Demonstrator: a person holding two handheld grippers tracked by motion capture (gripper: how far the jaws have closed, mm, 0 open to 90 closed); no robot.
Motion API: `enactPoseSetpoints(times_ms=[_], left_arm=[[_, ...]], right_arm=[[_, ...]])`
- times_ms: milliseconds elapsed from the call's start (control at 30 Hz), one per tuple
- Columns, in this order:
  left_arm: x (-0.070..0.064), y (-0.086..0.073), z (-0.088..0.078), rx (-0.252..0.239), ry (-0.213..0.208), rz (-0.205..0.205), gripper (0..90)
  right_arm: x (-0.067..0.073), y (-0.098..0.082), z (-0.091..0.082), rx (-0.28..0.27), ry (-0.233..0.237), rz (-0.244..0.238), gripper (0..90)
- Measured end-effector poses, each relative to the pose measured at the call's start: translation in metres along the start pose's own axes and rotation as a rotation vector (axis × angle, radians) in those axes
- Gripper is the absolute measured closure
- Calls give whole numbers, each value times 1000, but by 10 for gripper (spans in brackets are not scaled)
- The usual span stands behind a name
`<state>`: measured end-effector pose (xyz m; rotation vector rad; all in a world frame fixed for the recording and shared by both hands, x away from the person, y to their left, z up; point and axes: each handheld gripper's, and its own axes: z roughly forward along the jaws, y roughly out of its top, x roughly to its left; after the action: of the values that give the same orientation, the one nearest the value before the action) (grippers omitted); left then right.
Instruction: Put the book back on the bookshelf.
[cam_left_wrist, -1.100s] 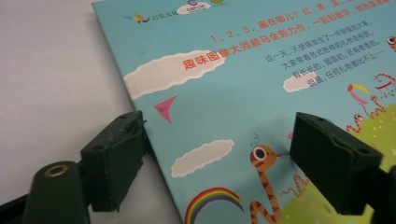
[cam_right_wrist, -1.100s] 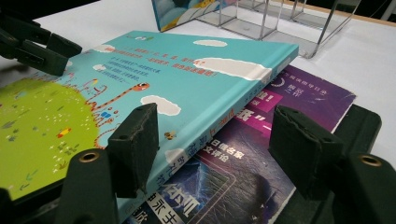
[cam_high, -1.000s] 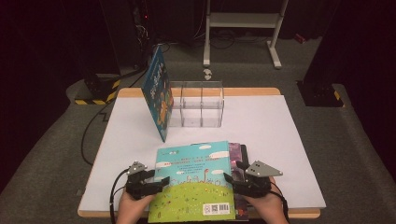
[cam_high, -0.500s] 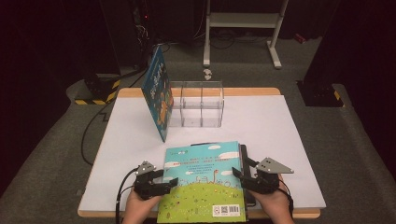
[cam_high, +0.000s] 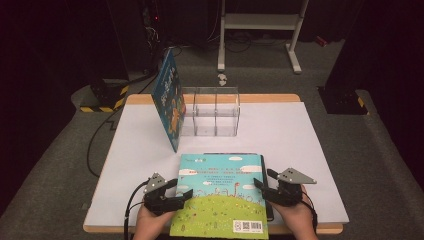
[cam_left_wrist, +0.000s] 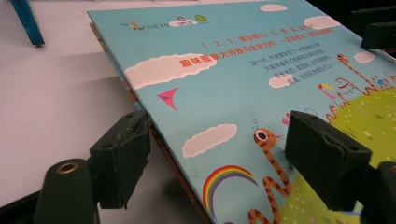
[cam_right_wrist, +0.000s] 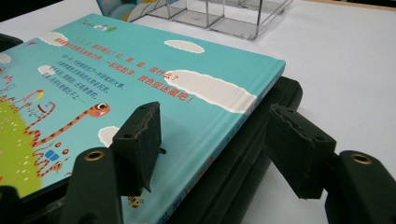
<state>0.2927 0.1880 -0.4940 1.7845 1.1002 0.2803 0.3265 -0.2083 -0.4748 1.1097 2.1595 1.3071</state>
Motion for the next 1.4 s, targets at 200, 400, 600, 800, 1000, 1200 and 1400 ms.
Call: enactPoseSetpoints(times_ms=[200, 400, 600, 800, 1000, 1200, 1400], left_arm=[[-1, -1, -1, -9, 4, -2, 227], [-7, 2, 3, -2, -7, 8, 247], [-12, 6, 11, 5, -14, 17, 247], [-12, 14, 24, 2, -28, 21, 248], [-8, 25, 37, 7, -35, 25, 254], [-10, 20, 33, 2, -49, 15, 246], [-17, 9, 24, 4, -72, 9, 214]], right_arm=[[-1, -1, 0, 6, 8, 42, 360], [0, -2, 4, 16, 55, 79, 348], [-6, -1, 2, 18, 21, 92, 348], [-16, 1, 4, 11, -18, 101, 352], [-28, 9, 11, 14, -59, 99, 349], [-26, 5, 4, 49, -20, 128, 285], [-16, -4, -12, 91, 22, 146, 226]])
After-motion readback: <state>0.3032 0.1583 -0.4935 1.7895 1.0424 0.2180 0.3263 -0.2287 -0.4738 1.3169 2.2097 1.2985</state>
